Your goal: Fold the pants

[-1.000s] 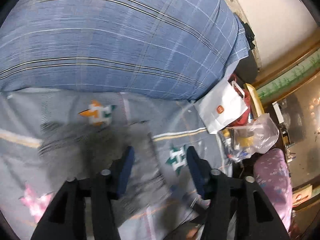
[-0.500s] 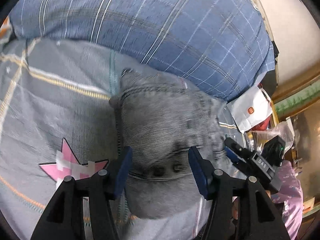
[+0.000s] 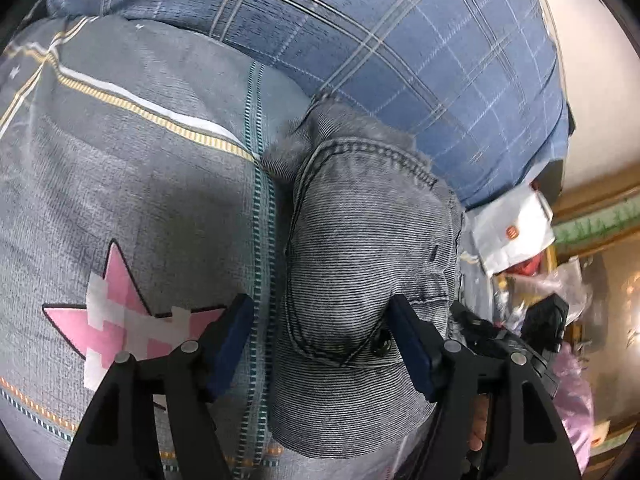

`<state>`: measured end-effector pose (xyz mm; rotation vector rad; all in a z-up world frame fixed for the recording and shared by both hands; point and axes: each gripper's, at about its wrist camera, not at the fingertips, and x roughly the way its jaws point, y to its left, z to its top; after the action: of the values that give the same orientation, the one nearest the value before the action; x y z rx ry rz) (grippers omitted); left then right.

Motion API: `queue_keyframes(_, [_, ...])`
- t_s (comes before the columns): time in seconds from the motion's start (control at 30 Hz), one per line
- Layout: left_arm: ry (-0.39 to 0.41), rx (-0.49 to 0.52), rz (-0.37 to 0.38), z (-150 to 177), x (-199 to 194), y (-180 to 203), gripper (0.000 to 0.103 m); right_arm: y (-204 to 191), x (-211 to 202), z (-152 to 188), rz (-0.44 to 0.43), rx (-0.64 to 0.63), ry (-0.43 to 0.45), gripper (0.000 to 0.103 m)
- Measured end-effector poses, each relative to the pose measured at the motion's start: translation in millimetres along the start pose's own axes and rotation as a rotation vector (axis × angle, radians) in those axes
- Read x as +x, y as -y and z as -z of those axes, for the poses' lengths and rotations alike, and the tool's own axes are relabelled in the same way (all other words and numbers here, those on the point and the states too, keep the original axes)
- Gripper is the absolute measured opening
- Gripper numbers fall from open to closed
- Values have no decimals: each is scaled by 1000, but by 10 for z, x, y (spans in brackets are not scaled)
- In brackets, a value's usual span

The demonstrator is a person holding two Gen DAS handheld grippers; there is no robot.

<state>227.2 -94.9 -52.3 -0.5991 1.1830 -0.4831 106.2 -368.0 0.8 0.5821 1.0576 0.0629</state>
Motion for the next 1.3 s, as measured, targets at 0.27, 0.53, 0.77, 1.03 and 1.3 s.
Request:
queue_keyframes(0.27, [12,17,59,-7,-129,150,70,191,-136,-53,-196,134,52,72])
queue_keyframes(0.53, [13,16,50,85,5,203,64,19,218,-1,-202,56,-107,49])
queue_keyframes(0.77, [-7,-59,86,21,180,81,53,144,295,-44,-248,150,-91,45])
queue_keyframes(1.03, [109,90,106,139,-321,422,27,-337,-21,155,-199,-33,16,22])
queue_keyframes(1.3, [206,72,102,575,-1113,202,26,-813,-293,893,-259,-128,56,21])
